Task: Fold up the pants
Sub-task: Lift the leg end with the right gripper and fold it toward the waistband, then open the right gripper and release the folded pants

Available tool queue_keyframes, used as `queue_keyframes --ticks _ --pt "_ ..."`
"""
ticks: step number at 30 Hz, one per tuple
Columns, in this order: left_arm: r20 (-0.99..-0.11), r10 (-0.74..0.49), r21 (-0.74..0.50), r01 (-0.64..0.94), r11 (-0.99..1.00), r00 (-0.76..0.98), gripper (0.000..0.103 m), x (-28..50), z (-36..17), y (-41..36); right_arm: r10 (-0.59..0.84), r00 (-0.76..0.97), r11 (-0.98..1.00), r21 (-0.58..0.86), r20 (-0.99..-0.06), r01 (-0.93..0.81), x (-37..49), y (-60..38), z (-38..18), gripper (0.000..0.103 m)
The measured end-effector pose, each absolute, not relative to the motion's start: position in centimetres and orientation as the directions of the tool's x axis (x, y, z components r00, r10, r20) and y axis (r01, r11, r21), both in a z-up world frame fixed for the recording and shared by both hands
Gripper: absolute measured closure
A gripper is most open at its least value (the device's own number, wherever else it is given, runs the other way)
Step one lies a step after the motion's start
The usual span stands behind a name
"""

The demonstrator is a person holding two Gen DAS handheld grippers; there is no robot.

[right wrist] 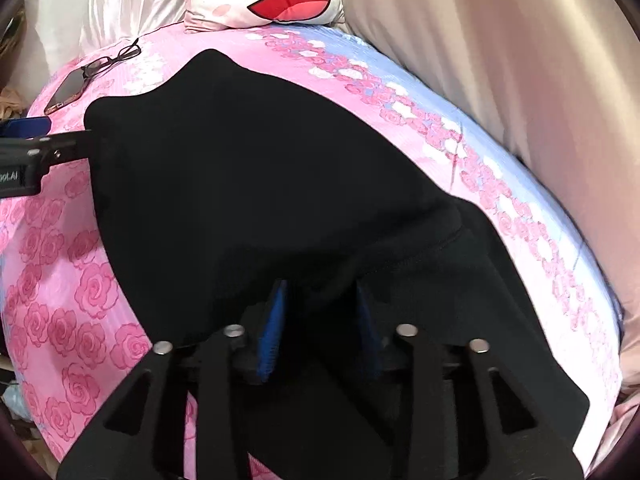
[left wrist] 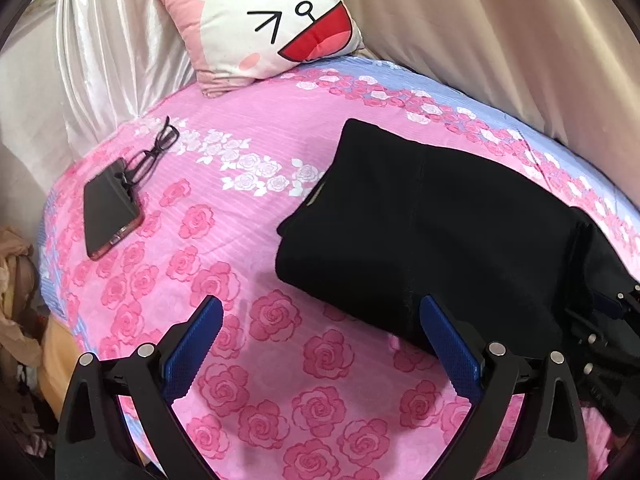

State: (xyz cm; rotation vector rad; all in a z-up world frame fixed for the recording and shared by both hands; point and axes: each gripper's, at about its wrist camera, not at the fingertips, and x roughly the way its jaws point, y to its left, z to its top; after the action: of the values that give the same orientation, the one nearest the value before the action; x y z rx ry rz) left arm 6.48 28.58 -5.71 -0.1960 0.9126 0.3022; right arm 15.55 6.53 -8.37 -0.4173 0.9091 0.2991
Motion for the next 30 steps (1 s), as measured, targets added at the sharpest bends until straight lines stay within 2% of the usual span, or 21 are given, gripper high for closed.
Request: queue_keyframes --ticks 3,5,7,16,22,24,26,29,30 --pt "-0.81 0.133 -0.097 -0.354 0.93 0.571 0.005 6.5 -5.8 29.7 0.109 0.583 0.892 -0.18 -0.805 -0.414 14.4 5.9 -7.1 0.057" --pt "-0.81 0.121 -0.127 -0.372 0.919 0.574 0.005 6.6 -5.7 30.9 0.108 0.609 0.904 -0.177 -0.786 -0.389 13.3 4.8 -6.0 0.038" --pt "-0.81 0.106 -0.158 -0.39 0.907 0.576 0.005 7.2 -5.9 32.3 0.084 0.641 0.919 -0.189 -0.763 -0.345 12.1 3.1 -5.0 0.027" --pt "-0.832 0.008 -0.252 -0.391 0.885 0.554 0.006 11.1 -8.5 35.2 -0.092 0.644 0.987 -0.154 -0.76 -0.041 7.5 -9.2 -2.9 0.027" --pt "-0.84 0.095 -0.146 -0.391 0.909 0.534 0.007 13.0 -9.2 33.6 -0.163 0.622 0.986 -0.143 -0.766 0.082 5.9 -13.8 -3.0 0.027" --pt "-0.839 0.08 -0.153 -0.375 0.914 0.539 0.013 13.2 -9.1 33.3 -0.176 0.619 0.984 -0.133 -0.765 0.115 5.5 -15.1 -3.1 0.027" --pt "-0.832 0.054 -0.172 -0.35 0.921 0.552 0.031 13.3 -8.9 32.9 -0.181 0.617 0.983 -0.121 -0.766 0.138 5.2 -16.1 -3.2 0.026" --pt "-0.825 0.016 -0.212 -0.336 0.918 0.564 0.065 13.3 -8.3 32.9 -0.193 0.615 0.979 -0.107 -0.764 0.173 4.9 -17.5 -3.3 0.026" --pt "-0.821 -0.005 -0.233 -0.326 0.916 0.571 0.068 13.2 -8.3 33.0 -0.195 0.615 0.978 -0.103 -0.764 0.183 4.7 -17.9 -3.3 0.026"
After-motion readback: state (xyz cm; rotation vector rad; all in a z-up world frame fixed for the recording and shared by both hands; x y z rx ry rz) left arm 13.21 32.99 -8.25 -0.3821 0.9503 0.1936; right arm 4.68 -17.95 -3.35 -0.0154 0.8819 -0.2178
